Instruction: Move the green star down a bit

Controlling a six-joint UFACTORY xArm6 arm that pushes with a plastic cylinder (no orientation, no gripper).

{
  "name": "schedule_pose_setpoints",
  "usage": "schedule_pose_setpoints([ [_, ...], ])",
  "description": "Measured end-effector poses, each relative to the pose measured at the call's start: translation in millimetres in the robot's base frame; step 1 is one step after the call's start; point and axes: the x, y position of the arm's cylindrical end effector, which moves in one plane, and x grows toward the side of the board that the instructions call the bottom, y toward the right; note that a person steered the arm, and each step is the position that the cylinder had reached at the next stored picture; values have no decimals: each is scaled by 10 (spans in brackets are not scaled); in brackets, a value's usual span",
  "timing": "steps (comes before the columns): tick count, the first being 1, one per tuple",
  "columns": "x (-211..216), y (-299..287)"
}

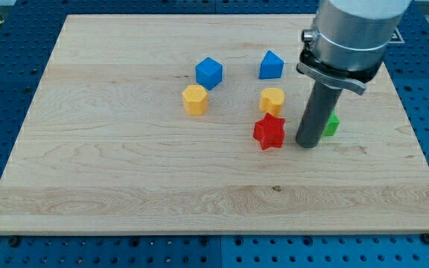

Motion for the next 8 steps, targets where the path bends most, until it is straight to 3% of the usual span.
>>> schedule_pose_setpoints([
  [2,-103,-598],
  [3,-82,-467],
  [6,162,1023],
  [7,-329,1186],
  [8,-547,1121],
])
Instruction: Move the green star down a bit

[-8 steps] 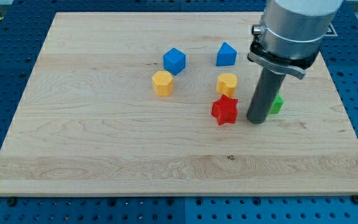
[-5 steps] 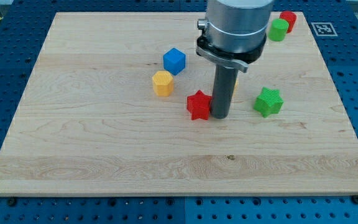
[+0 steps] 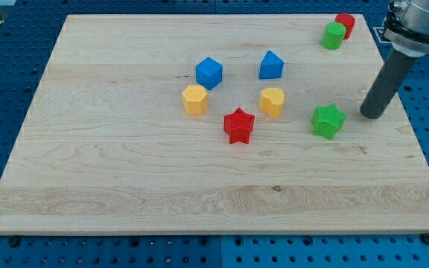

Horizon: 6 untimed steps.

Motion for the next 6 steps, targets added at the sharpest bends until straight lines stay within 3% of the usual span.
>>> schedule_pose_setpoints([
  [3,-4,-727],
  [6,79,-729],
])
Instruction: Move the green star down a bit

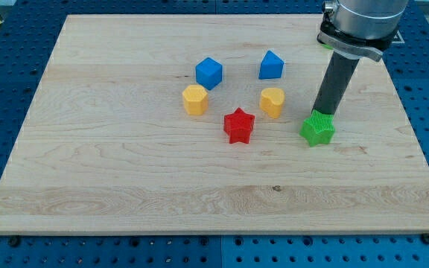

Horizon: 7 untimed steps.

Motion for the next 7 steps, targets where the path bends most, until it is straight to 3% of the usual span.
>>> schedule_pose_setpoints([
  [5,70,-24],
  [7,-34,-584],
])
